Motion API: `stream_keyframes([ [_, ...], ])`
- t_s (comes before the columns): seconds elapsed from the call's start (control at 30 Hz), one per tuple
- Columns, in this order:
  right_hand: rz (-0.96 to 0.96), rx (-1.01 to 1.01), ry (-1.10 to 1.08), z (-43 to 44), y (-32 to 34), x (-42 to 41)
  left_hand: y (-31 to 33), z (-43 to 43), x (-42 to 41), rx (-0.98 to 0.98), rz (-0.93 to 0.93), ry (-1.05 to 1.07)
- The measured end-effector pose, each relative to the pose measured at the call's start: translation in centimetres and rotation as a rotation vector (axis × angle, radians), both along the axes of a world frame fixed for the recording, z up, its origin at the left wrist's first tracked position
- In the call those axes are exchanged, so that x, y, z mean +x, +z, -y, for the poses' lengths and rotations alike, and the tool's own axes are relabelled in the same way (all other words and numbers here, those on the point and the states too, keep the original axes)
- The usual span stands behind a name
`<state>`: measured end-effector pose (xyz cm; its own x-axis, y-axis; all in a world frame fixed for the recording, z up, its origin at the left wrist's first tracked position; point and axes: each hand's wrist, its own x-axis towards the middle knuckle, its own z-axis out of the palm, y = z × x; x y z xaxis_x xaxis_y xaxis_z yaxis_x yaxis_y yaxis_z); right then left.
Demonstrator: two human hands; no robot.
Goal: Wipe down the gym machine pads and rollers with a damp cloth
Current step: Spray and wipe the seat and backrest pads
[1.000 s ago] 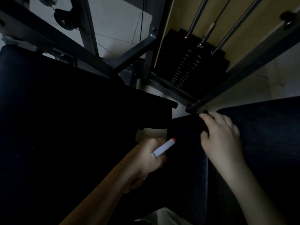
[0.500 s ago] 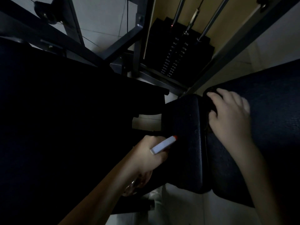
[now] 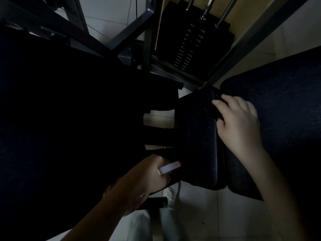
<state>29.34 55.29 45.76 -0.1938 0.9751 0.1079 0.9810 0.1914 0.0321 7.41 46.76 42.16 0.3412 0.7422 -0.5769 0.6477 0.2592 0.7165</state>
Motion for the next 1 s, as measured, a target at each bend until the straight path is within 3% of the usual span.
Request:
stream_keyframes([
  [0.13,0.003,0.006,0.000,0.0,0.0,0.0,-0.6,0.4,-0.5,0.165,-0.075,-0.073],
  [0.3,0.000,0.030,0.019,0.0,-0.1,0.1,-2.4,0.0,-1.8,0.318,0.082,-0.159],
  [0.57,-0.005,0.010,-0.039,-0.1,-0.6,-0.3,-2.9,-2.5,-1.3,0.247,0.088,0.133],
  [0.83,-0.020,-0.057,-0.135,-1.0,-0.9,-1.8,-3.0,-4.8,-1.1,0.317,0.018,0.163],
  [1.0,-0.051,-0.009,-0.107,-2.5,-2.4,-2.5,-2.3,-5.7,-1.8,0.386,0.080,0.138],
])
